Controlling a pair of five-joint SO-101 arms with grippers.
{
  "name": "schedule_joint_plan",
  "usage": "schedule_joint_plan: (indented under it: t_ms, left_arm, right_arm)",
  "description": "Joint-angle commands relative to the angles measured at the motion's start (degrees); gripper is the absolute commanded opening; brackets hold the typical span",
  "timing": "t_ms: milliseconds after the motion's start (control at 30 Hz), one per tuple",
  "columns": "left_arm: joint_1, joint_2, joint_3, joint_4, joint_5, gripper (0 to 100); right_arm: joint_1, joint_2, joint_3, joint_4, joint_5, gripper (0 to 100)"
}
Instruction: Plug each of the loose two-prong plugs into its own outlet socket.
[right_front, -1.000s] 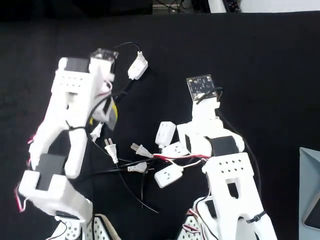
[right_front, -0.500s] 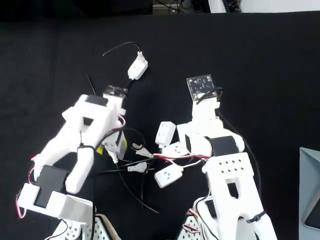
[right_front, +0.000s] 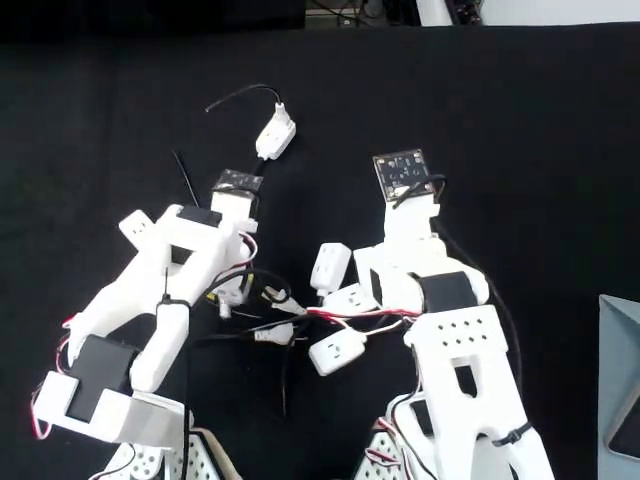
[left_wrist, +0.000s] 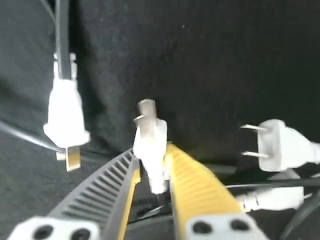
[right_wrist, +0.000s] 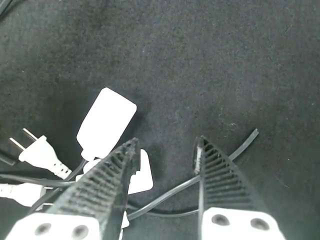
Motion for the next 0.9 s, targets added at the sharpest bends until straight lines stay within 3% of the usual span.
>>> schedule_joint_plan:
  t_ms: [0, 233, 400, 600, 867]
  left_arm:
    - [0.5, -1.2, -0.4, -2.1, 0.3, 4]
    - [0.0, -6.3, -5.1, 1.9, -0.8, 3]
    - [-0.2, -14.8, -10.9, 6.2, -8.2, 3]
    - [-3.5, -19.3, -14.7, 3.4, -28.6, 3]
    - [-5.1, -18.0, -13.1, -0.8, -49.8, 3]
  right_arm:
    - [0.4, -1.3, -0.4, -1.1, -0.2, 17.4]
    - [0.4, -1.3, -0.4, -1.1, -0.3, 17.4]
    - [0.4, -1.3, -0.4, -1.1, -0.3, 17.4]
    - [0.5, -1.3, -0.4, -1.1, -0.3, 17.4]
    - [0.5, -1.3, -0.4, -1.1, -0.2, 17.4]
